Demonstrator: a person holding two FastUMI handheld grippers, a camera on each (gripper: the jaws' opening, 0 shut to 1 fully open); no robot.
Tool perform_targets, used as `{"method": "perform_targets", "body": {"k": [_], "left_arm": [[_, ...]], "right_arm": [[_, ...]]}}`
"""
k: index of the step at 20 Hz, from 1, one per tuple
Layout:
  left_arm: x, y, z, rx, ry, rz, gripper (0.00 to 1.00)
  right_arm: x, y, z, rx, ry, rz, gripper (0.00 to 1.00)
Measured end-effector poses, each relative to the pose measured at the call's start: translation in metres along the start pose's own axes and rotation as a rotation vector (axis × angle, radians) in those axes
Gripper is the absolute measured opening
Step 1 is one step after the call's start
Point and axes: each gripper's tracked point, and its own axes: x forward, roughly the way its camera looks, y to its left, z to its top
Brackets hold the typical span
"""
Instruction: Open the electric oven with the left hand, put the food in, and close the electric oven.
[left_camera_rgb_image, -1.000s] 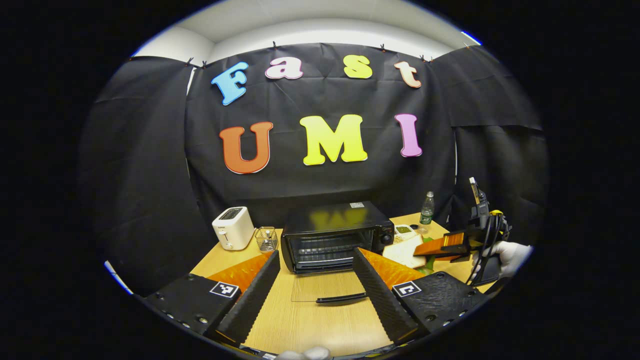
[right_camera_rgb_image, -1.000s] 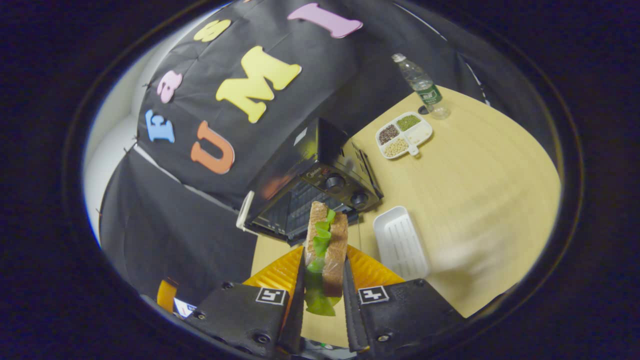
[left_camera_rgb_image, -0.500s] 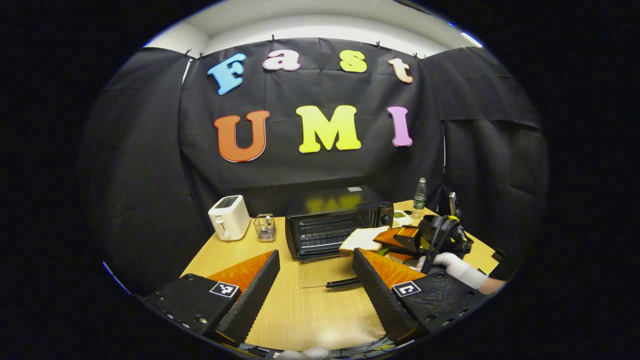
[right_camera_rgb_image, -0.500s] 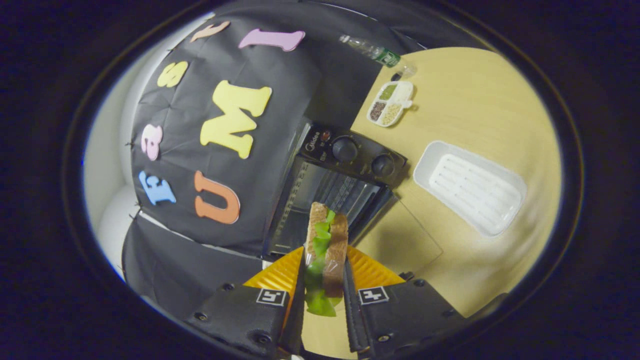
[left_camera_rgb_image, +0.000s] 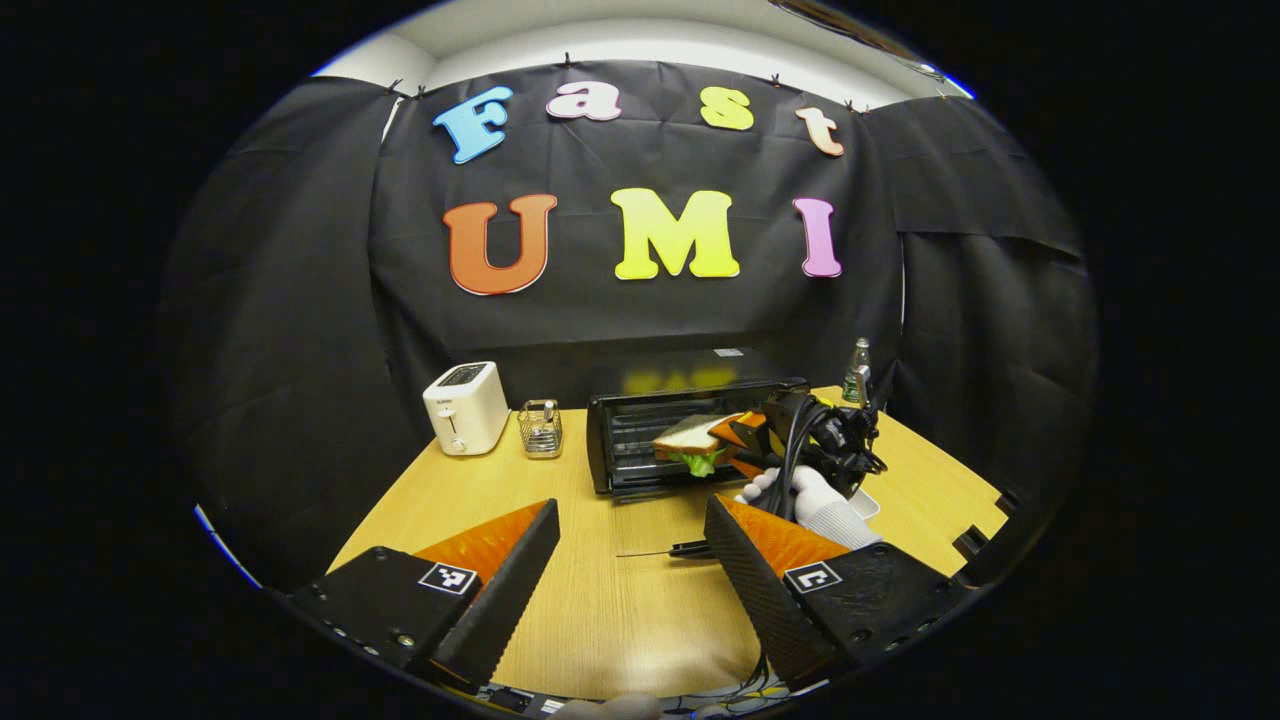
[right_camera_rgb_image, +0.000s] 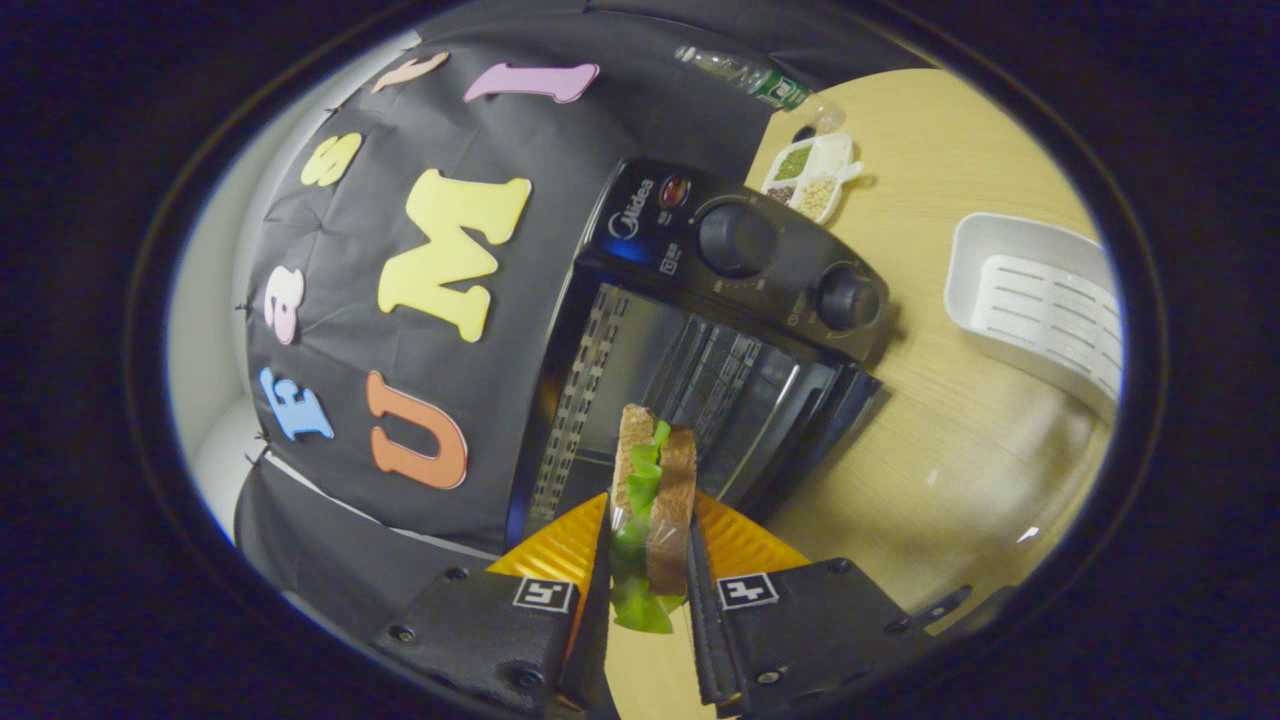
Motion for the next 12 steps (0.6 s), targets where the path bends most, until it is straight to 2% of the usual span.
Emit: {"method": "perform_targets", "body": {"k": [4,6,9,12], "left_arm": [[0.009,0.011,-0.002,-0.008,0.01,0.024,0.96],[0.013,0.015,-0.003,-0.017,0.012,0.033,0.96],[0.018,0.02,-0.005,-0.034,0.017,0.042,0.95],[0.022,0.02,-0.004,-0.052,0.012,0.045,0.96]], "right_arm": [[0.033,-0.009,-0.009,-0.042,0.014,-0.037,0.35],[0.043,-0.011,-0.009,-0.04,0.007,-0.037,0.39],[0.05,-0.018,-0.008,-0.135,-0.009,-0.069,0.36],[0.054,-0.026,-0.006,-0.223,-0.005,-0.122,0.47]]}}
